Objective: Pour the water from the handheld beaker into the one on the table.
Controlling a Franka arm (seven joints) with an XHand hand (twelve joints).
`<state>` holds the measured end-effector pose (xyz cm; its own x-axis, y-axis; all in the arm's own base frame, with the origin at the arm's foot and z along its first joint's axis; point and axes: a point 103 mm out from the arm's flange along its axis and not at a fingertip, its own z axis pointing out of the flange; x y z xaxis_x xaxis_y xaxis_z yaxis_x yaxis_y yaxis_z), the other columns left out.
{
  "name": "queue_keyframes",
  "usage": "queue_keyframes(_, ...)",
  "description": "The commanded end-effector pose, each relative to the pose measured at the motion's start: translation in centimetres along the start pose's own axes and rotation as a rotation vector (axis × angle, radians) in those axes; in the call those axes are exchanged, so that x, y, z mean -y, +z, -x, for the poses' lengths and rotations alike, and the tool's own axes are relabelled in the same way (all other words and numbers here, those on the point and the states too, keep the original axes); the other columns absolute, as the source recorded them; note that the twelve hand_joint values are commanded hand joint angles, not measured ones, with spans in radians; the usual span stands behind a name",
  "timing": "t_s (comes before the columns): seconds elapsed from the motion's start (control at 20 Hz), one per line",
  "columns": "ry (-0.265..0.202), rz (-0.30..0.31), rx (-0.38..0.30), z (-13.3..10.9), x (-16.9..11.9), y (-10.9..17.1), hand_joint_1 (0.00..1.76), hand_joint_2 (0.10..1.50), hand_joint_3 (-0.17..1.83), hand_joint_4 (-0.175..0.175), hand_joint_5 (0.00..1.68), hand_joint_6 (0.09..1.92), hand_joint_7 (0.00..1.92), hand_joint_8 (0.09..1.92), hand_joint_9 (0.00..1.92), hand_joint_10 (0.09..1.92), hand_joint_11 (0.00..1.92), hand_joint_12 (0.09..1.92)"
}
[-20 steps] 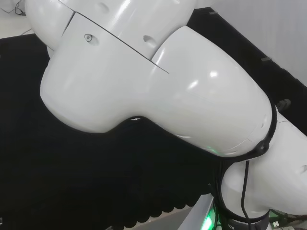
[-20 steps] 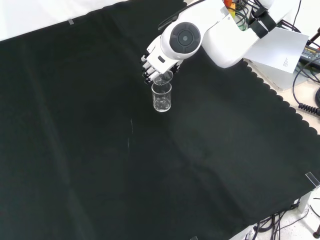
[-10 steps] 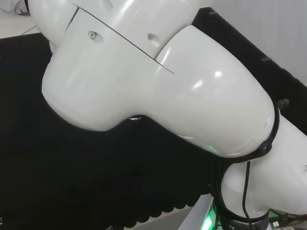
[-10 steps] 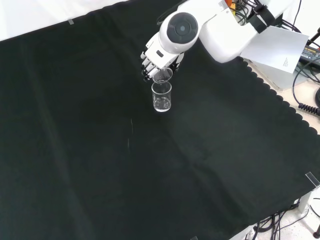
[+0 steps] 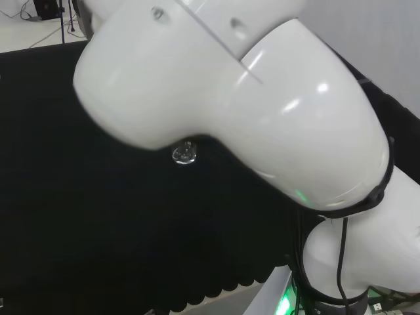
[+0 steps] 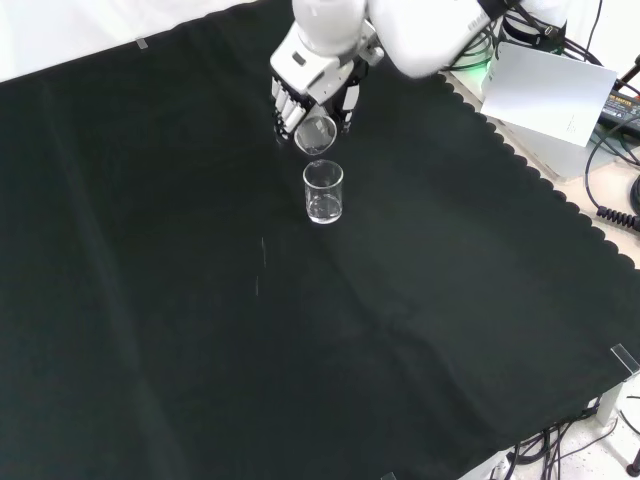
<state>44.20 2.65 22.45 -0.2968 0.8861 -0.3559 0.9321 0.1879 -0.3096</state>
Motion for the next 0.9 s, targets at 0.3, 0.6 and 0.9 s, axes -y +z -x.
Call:
queue_keyframes(0.3,-0.035,0.209,-0.368,2.9,0.5,0.6,1.31,1.03,-0.17,-0.099,1.31,0.39,1.48,0.33,1.57,0.66,1.34,0.7)
queue_keyframes(0.6,-0.088,0.254,-0.468,3.3,-0.1,1.2,1.31,1.03,-0.17,-0.093,1.3,0.41,1.48,0.33,1.56,0.65,1.33,0.7)
queue_keyframes(0.9,-0.102,0.288,-0.533,4.0,-1.0,1.7,1.31,1.04,-0.17,-0.091,1.29,0.42,1.48,0.33,1.56,0.65,1.32,0.69)
